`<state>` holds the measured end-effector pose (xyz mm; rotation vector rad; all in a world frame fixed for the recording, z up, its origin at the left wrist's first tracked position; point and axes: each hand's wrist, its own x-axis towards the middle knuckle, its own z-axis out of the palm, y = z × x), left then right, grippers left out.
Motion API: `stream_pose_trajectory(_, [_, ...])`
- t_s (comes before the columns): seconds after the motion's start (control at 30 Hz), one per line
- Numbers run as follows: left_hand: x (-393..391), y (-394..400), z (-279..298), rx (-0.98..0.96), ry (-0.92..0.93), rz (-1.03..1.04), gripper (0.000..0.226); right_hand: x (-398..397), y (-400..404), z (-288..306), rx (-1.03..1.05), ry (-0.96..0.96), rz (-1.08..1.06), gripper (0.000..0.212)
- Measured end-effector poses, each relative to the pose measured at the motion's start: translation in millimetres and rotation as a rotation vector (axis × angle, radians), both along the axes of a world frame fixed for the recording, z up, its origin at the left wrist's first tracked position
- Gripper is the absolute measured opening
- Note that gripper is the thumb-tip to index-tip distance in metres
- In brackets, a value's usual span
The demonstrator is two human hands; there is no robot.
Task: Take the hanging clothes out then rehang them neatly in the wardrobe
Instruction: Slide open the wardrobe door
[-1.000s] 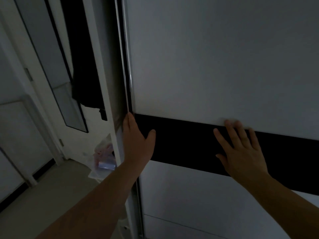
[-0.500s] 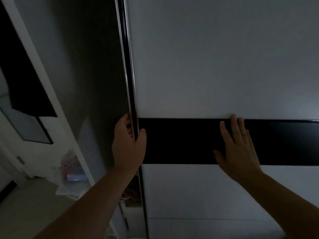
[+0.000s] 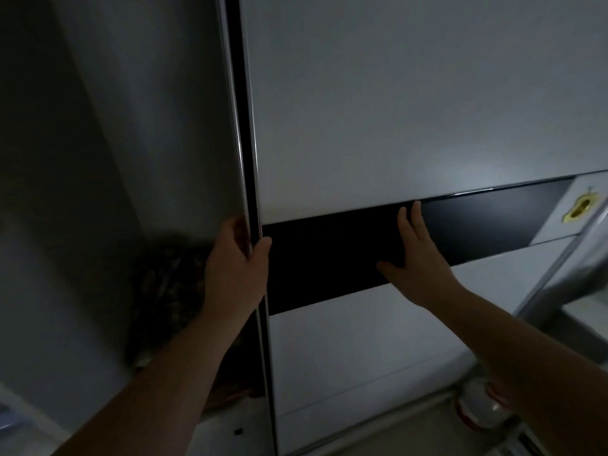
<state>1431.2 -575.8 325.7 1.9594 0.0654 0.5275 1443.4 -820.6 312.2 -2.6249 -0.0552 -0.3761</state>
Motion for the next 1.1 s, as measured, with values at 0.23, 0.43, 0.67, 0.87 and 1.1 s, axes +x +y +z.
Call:
stream_pose_trajectory(0.23, [24.7, -64.3, 2.8, 0.071, 0.002, -0.106, 0.033, 18.1, -61.4, 0.0, 0.136, 0.010, -0.042, 0.101])
stream_pose_trajectory(0.43, [44.3, -132.3, 1.9, 0.073, -0.016, -0.088, 0.035, 39.8, -124.2, -3.8, 0.241, -0.029, -0.061, 0.100])
stream_pose_trajectory(0.67, [64.8, -209.5, 5.6, 0.121, -0.023, -0.087, 0.025, 56.5, -186.6, 3.2, 0.310, 0.001, -0.081, 0.098])
stream_pose_trajectory(0.87, [82.7, -259.8, 6.4, 0.068, 0.060, -0.207, 0.030, 53.7, -196.7, -2.0, 0.293, 0.042, -0.036, 0.100])
stream_pose_trajectory(1.1, [101.1, -297.4, 8.9, 0.074, 0.066, -0.352, 0.044, 59.5, -213.2, -1.0, 0.317, 0.035, -0.077, 0.104])
